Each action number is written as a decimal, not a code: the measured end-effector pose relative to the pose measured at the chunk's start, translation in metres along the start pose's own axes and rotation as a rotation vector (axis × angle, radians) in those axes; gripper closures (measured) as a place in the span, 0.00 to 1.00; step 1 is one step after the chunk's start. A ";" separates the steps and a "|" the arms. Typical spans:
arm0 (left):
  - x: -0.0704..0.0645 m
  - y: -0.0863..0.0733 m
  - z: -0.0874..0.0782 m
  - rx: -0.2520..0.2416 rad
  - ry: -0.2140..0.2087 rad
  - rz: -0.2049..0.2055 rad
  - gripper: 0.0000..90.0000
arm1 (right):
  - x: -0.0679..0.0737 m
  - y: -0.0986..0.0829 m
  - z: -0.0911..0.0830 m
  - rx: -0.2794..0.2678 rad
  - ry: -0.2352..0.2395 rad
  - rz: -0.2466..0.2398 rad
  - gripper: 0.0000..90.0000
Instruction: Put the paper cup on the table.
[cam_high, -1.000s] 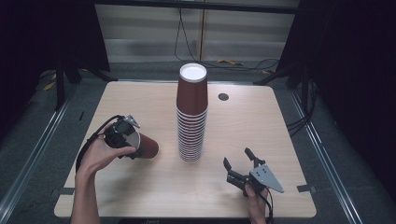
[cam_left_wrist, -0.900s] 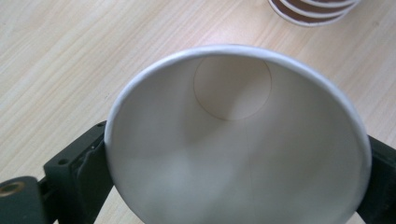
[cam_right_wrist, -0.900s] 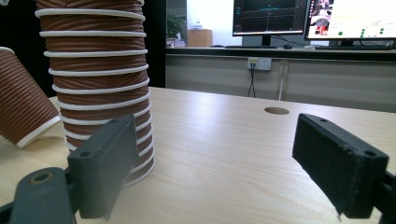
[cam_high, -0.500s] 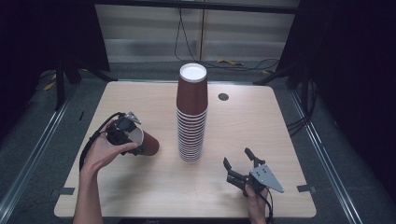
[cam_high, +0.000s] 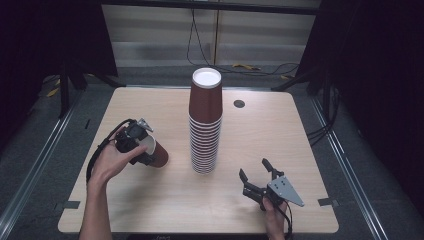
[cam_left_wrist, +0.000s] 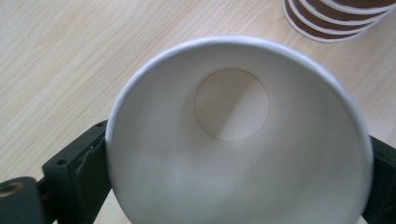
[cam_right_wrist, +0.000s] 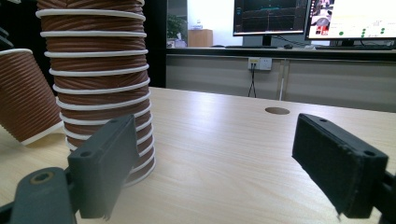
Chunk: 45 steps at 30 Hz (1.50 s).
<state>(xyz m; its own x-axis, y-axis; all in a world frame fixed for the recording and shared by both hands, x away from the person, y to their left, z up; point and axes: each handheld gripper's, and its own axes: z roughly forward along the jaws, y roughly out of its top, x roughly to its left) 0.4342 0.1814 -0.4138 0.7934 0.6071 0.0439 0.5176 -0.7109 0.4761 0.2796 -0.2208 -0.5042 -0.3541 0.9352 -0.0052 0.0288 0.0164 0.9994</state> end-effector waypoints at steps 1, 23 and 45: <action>0.000 0.000 0.002 -0.011 0.003 -0.001 0.04 | 0.000 0.000 0.000 0.000 0.001 0.000 0.15; 0.001 -0.024 0.040 -0.154 -0.012 -0.084 0.18 | 0.000 0.000 0.000 -0.003 0.005 0.003 0.15; -0.033 -0.076 0.023 -0.481 0.009 -0.165 0.18 | 0.000 0.000 0.000 -0.005 0.003 0.003 0.15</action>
<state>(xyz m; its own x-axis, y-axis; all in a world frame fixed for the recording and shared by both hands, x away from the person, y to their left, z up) 0.3758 0.2073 -0.4718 0.7094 0.7023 -0.0596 0.4280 -0.3621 0.8280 0.2796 -0.2211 -0.5043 -0.3572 0.9340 -0.0025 0.0251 0.0123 0.9996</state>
